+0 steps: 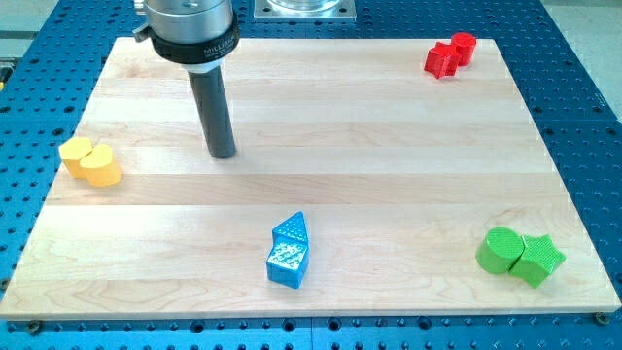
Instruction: Move the arm towards the right side
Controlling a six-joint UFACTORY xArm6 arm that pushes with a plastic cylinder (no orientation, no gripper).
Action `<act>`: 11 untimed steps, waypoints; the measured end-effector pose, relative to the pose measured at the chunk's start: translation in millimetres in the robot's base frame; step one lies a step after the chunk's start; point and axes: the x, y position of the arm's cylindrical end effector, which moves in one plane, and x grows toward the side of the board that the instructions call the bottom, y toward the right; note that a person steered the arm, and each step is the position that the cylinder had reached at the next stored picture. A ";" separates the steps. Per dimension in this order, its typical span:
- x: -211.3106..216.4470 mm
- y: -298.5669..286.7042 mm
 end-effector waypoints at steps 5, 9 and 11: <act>1.2 4.8; -13.1 252.9; 71.1 274.0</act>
